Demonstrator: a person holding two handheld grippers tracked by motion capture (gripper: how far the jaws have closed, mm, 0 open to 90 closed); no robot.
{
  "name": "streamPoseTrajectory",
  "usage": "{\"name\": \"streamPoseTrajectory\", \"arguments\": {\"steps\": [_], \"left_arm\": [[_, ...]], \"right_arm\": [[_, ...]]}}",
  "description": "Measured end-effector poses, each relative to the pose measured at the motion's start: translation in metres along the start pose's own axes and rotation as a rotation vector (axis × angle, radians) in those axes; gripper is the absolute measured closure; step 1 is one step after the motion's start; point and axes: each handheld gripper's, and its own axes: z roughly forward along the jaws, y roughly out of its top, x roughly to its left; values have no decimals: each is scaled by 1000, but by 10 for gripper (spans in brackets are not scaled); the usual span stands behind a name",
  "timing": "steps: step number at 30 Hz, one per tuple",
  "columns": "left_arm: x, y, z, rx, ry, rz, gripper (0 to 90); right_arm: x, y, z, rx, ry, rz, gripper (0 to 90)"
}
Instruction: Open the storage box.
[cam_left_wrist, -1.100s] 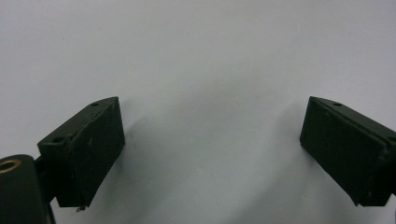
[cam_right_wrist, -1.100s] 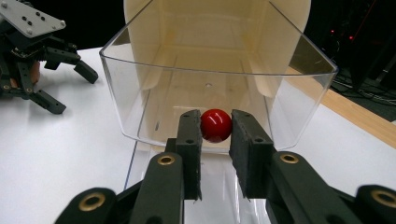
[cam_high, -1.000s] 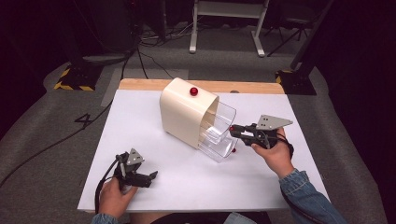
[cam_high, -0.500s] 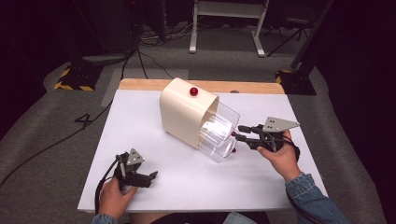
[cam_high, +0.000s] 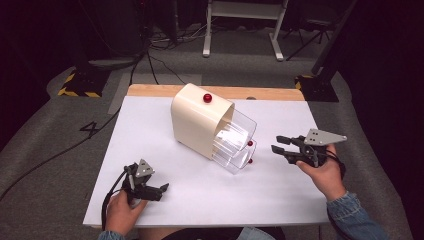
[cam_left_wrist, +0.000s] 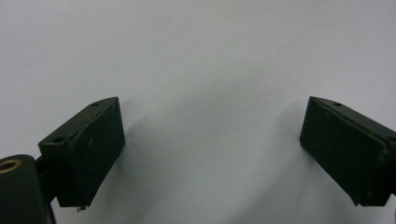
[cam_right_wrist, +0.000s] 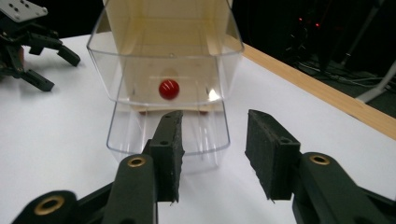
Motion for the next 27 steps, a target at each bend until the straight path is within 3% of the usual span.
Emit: {"name": "streamPoseTrajectory", "arguments": {"steps": [14, 21, 25, 27], "left_arm": [[2, 0, 0, 6, -6, 2, 68], [2, 0, 0, 5, -7, 2, 68], [2, 0, 0, 5, -7, 2, 68], [2, 0, 0, 6, -6, 2, 68]], "right_arm": [[-3, -34, -43, 52, -97, 92, 468], [-7, -52, -49, 136, -120, 139, 426], [-11, -64, -49, 151, -102, 191, 424], [-12, -69, -48, 176, -101, 194, 424]]}}
